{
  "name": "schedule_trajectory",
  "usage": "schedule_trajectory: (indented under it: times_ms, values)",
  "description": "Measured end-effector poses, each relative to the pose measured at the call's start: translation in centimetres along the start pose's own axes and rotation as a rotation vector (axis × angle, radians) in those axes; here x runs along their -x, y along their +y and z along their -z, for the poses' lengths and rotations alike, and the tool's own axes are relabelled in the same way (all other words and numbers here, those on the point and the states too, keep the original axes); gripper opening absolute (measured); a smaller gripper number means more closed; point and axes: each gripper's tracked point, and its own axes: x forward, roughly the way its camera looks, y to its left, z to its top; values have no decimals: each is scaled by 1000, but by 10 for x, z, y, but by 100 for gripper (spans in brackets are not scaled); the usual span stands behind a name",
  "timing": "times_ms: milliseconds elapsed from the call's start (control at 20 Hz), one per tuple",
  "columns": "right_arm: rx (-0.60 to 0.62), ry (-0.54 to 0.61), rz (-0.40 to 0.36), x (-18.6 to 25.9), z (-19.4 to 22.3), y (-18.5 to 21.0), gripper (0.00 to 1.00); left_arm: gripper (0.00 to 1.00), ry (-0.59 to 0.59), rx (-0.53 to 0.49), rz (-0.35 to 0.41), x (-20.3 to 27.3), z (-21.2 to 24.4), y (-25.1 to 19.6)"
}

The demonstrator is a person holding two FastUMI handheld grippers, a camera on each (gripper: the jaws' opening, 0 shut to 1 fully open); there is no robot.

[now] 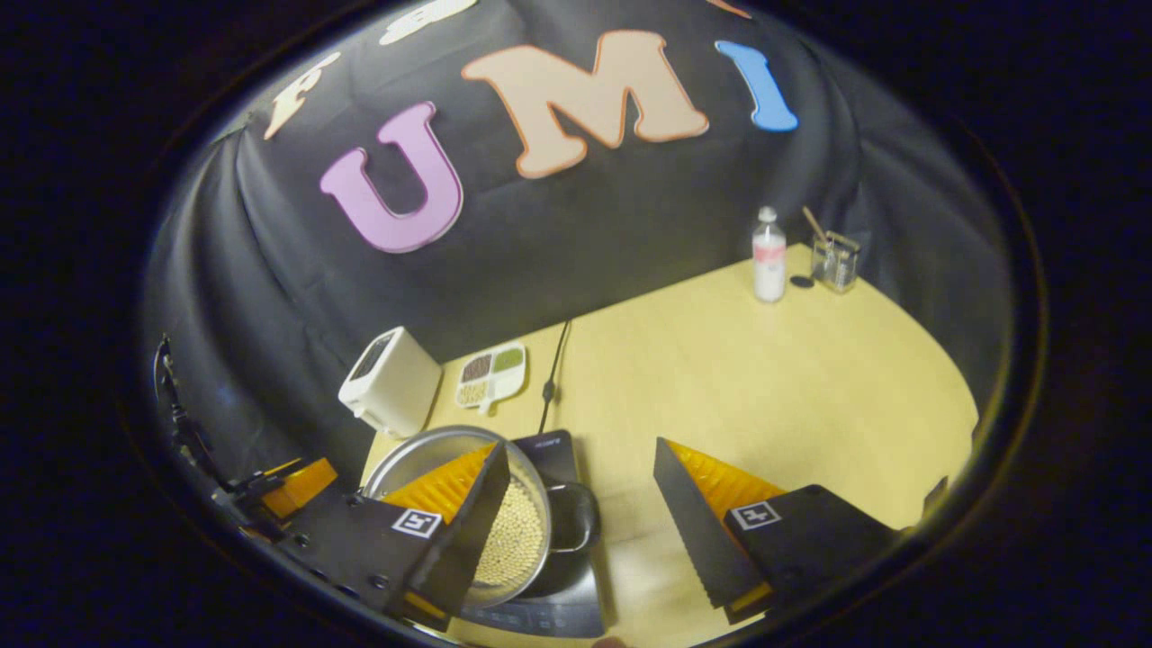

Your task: First push the handle of the pot to place it horizontally, then grasp the pot with both hands and set it on the induction cooktop.

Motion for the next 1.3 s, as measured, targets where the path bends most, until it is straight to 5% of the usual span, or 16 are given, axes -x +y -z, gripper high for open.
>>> schedule_trajectory:
  times_ms: [50, 100, 200, 250, 300, 450, 500, 550, 700, 800, 1050, 1300]
  values:
    - [6, -33, -3, 12, -13, -5, 100, 95, -23, -2, -2, 7, -8, -8]
    - [13, -67, -8, 23, -24, -10, 92, 95, -53, -5, 1, 15, -19, -19]
    - [40, -129, -7, 47, -47, -27, 100, 95, -110, -8, 1, 35, -38, -42]
    - [61, -158, -1, 58, -59, -39, 92, 94, -134, -5, 5, 46, -47, -55]
    - [84, -181, -1, 69, -68, -50, 100, 90, -153, 6, 3, 51, -54, -70]
    - [123, -225, -24, 103, -93, -78, 100, 94, -193, 66, -25, 80, -72, -103]
    - [138, -248, -37, 116, -104, -87, 92, 95, -204, 83, -36, 91, -76, -113]
    - [162, -261, -47, 126, -112, -96, 100, 95, -219, 95, -52, 101, -80, -122]
    - [256, -335, -70, 158, -143, -121, 100, 95, -268, 125, -99, 132, -92, -149]
    - [289, -395, -94, 188, -163, -127, 92, 95, -313, 144, -112, 152, -102, -171]
    - [345, -468, -108, 231, -179, -149, 93, 94, -403, 95, -153, 187, -120, -207]
    - [412, -422, -84, 236, -162, -170, 94, 90, -436, 61, -163, 206, -119, -236]
